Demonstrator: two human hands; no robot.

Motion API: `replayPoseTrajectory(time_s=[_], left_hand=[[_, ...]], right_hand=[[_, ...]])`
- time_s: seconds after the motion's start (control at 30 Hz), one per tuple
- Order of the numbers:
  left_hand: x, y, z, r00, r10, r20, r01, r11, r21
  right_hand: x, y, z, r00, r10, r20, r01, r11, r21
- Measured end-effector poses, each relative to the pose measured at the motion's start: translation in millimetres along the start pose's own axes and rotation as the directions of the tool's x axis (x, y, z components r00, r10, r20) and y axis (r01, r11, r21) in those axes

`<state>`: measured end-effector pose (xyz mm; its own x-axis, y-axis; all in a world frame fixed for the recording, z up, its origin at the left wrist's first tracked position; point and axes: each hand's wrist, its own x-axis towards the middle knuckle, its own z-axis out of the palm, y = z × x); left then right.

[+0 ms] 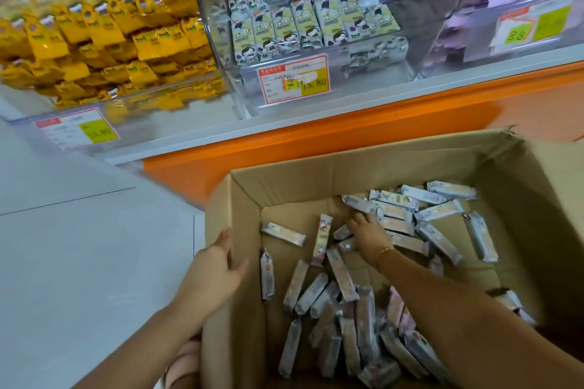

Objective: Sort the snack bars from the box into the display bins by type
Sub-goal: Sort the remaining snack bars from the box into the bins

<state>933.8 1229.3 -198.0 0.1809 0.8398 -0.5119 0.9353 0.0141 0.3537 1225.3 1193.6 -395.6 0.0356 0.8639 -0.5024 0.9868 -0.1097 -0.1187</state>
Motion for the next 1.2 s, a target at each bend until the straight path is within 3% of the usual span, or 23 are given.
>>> replayPoseTrajectory(time_s=[0.07,0.17,0.3,0.4,0.47,0.53,0.63,0.77,0.9,0.97,1.03,1.2], left_hand=[[0,3,-3,1.000,-0.017,0.003,0.017,1.000,-0.008],[2,6,-9,0.999,-0.023,0.034,0.024,1.000,-0.012],[3,22,-16,0.988,-0.101,0.114,0.105,0.994,-0.034],[-5,48,-16,0.986,-0.142,0.091,0.145,0.989,-0.032],[-15,64,-19,0.992,-0.124,-0.024,0.121,0.986,-0.113],[-21,79,-25,0.990,-0.105,-0.097,0.072,0.951,-0.300],[-26,99,-40,0.994,-0.042,-0.103,-0.023,0.831,-0.556],[-37,119,-60,0.990,0.019,-0.138,-0.126,0.542,-0.831],[-51,125,-81,0.989,0.126,-0.081,-0.116,0.298,-0.947],[-56,125,-90,0.977,0.207,-0.047,-0.088,0.195,-0.977],[-63,126,-96,0.961,0.272,-0.039,-0.080,0.142,-0.987],[-74,129,-105,0.928,0.368,-0.060,-0.093,0.073,-0.993]], right_hand=[[1,3,5,1.000,0.024,-0.012,-0.024,1.000,-0.007],[-1,5,3,0.993,0.073,0.091,-0.073,0.997,-0.001],[-4,-5,-32,0.965,0.163,0.207,-0.195,0.970,0.145],[-15,-18,-84,0.949,0.014,0.314,-0.154,0.892,0.424],[-26,-31,-124,0.961,-0.083,0.264,-0.091,0.805,0.586],[-42,-48,-165,0.977,-0.145,0.157,-0.012,0.695,0.719],[-73,-70,-220,0.983,-0.175,-0.047,0.159,0.709,0.687],[-120,-89,-266,0.947,-0.214,-0.240,0.317,0.741,0.592],[-149,-83,-287,0.949,-0.138,-0.284,0.307,0.614,0.727],[-158,-75,-294,0.955,-0.122,-0.269,0.294,0.493,0.819],[-167,-72,-300,0.965,-0.179,-0.189,0.242,0.349,0.905],[-185,-70,-315,0.963,-0.181,-0.200,0.248,0.295,0.923]])
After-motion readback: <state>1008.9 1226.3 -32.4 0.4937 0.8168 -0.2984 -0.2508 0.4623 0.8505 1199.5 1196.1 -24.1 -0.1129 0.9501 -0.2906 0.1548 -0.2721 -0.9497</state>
